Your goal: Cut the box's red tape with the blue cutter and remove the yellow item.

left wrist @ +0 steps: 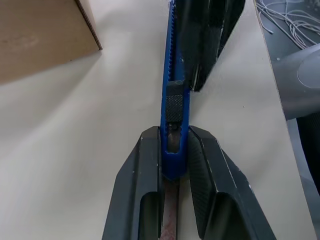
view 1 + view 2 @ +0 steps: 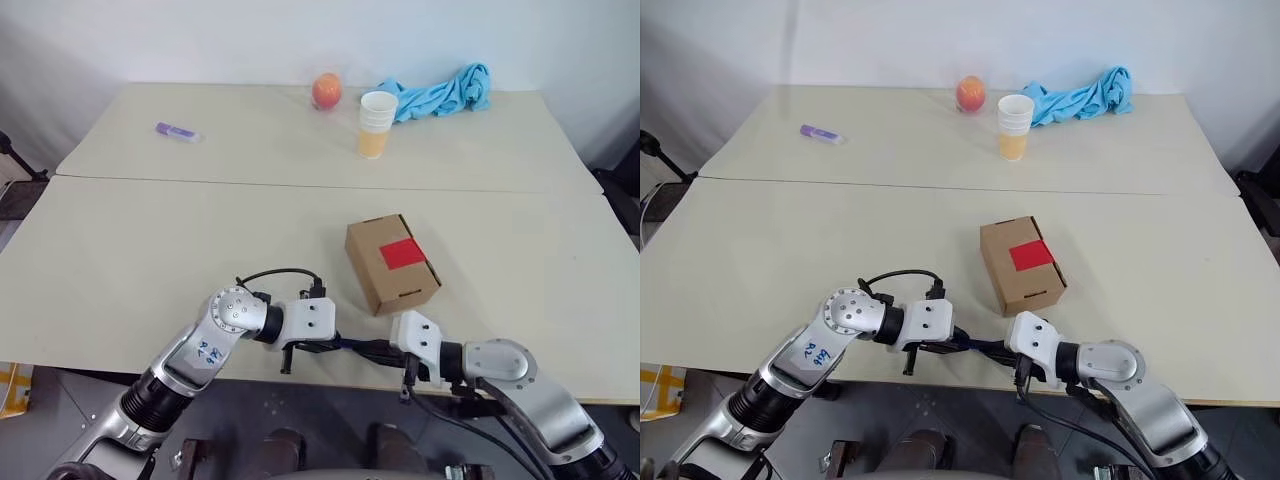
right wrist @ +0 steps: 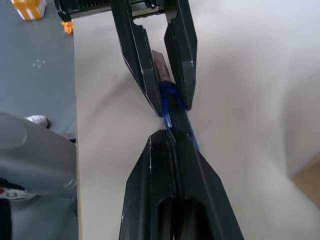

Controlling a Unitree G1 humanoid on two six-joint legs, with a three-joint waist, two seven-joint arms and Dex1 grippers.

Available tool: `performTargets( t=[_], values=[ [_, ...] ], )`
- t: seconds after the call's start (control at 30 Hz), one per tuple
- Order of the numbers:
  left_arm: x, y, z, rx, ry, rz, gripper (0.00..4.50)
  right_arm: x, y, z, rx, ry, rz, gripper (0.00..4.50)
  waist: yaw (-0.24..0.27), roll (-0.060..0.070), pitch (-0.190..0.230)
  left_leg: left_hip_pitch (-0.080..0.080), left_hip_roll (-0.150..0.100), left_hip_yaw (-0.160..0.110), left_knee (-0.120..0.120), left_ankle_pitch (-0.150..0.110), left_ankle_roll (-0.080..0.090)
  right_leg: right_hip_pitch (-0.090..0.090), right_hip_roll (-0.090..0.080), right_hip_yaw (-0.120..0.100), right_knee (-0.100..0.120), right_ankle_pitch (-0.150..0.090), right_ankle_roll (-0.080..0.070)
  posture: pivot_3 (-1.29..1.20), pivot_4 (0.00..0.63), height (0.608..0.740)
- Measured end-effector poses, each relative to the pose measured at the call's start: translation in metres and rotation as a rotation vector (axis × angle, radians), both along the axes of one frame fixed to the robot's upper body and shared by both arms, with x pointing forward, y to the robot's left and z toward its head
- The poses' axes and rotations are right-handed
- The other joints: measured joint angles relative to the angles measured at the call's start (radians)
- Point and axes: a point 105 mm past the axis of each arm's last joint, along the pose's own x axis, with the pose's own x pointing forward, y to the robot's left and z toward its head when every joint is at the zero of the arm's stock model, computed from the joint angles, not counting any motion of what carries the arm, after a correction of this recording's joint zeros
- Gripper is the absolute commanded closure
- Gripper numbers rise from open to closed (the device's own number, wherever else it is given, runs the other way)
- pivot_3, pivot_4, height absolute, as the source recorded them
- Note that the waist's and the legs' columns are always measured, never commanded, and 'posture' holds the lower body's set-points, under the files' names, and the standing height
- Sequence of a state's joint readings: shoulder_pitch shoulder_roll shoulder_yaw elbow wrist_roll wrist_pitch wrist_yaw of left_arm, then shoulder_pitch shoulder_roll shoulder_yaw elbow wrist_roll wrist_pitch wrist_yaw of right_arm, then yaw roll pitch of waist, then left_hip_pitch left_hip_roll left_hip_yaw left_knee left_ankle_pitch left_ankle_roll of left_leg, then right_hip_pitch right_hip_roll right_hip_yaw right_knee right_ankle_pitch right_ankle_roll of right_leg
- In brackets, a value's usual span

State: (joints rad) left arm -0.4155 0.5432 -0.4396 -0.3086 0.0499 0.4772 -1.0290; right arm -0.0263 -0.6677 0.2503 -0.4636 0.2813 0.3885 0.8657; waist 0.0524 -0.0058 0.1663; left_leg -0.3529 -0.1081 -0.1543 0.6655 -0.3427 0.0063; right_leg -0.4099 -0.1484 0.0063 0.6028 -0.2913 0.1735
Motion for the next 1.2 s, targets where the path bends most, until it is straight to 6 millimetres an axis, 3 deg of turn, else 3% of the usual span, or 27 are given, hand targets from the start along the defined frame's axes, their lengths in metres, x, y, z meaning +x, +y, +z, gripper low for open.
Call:
performTargets(
  t=[0.03,0.13,0.23,0.33,0.43,0.5,0.57,0.7,0.87,1.07,1.2],
  values=[
    [0.0,0.001,0.0,-0.01,0.0,0.001,4.07,-0.003,-0.002,-0.001,0.018,0.047,-0.012,4.49,0.0,0.0,0.0,0.0,0.0,0.0,0.0,0.0,0.0,0.0,0.0,0.0,0.0,0.0,0.0,0.0,0.15,0.74],
    [-0.001,0.005,-0.001,-0.034,-0.003,0.01,4.07,-0.009,-0.014,-0.001,0.044,0.16,-0.052,3.9,-0.001,0.0,0.001,-0.001,0.0,0.0,0.0,0.0,0.0,-0.001,0.0,0.0,0.0,0.0,0.0,0.0,0.15,0.74],
    [0.003,0.028,-0.003,-0.143,-0.121,-0.025,4.07,-0.023,-0.032,0.052,0.269,0.23,-0.085,3.02,-0.004,0.006,0.003,-0.002,0.002,0.001,-0.002,-0.001,-0.001,-0.003,0.0,0.0,-0.001,0.0,-0.001,0.0,0.15,0.74],
    [0.006,0.043,0.004,-0.202,-0.25,-0.056,4.07,-0.02,-0.056,0.079,0.303,0.271,-0.207,2.09,0.001,0.005,0.004,-0.002,0.002,0.001,-0.001,-0.001,-0.001,-0.002,0.0,-0.001,-0.002,0.0,-0.002,0.0,0.15,0.74],
    [0.007,0.045,0.018,-0.275,-0.357,-0.084,4.07,-0.021,-0.074,0.086,0.276,0.403,-0.335,1.2,0.007,0.005,0.004,-0.002,0.001,0.001,-0.001,-0.001,0.0,-0.001,-0.001,-0.001,-0.004,0.001,-0.002,0.0,0.15,0.74],
    [0.005,0.04,0.022,-0.321,-0.388,-0.103,4.07,-0.025,-0.073,0.088,0.294,0.486,-0.373,0.45,0.009,0.005,0.004,-0.002,0.002,0.001,-0.001,-0.002,0.001,-0.001,0.0,-0.002,-0.006,0.001,-0.001,0.0,0.15,0.74],
    [0.004,0.036,0.023,-0.335,-0.405,-0.124,4.07,-0.029,-0.072,0.085,0.296,0.576,-0.403,0.09,0.008,0.005,0.004,-0.003,0.002,0.002,-0.001,-0.002,0.002,-0.002,-0.001,-0.002,-0.006,0.001,-0.001,0.0,0.15,0.74],
    [0.003,0.025,0.029,-0.351,-0.434,-0.174,4.07,-0.035,-0.059,0.081,0.321,0.705,-0.395,0.09,0.004,0.005,0.005,-0.004,0.001,0.003,0.0,-0.003,0.003,-0.001,-0.001,-0.001,-0.008,0.002,0.001,0.0,0.15,0.74],
    [0.005,0.012,0.034,-0.376,-0.452,-0.192,4.07,-0.022,-0.048,0.089,0.346,0.69,-0.391,0.09,-0.002,0.005,0.005,-0.004,0.002,0.004,0.0,-0.003,0.003,-0.001,-0.001,-0.002,-0.008,0.003,0.002,0.0,0.15,0.74],
    [0.007,0.006,0.036,-0.397,-0.443,-0.169,4.07,-0.012,-0.036,0.075,0.346,0.736,-0.413,0.09,-0.001,0.005,0.005,-0.004,0.001,0.004,0.0,-0.003,0.004,-0.002,-0.001,-0.001,-0.009,0.003,0.002,0.0,0.15,0.74],
    [0.007,0.005,0.036,-0.401,-0.437,-0.157,4.07,-0.005,-0.033,0.073,0.364,0.726,-0.43,1.04,-0.001,0.005,0.005,-0.005,0.001,0.004,0.0,-0.003,0.004,-0.002,-0.001,-0.001,-0.009,0.003,0.002,0.0,0.15,0.74]
  ],
)
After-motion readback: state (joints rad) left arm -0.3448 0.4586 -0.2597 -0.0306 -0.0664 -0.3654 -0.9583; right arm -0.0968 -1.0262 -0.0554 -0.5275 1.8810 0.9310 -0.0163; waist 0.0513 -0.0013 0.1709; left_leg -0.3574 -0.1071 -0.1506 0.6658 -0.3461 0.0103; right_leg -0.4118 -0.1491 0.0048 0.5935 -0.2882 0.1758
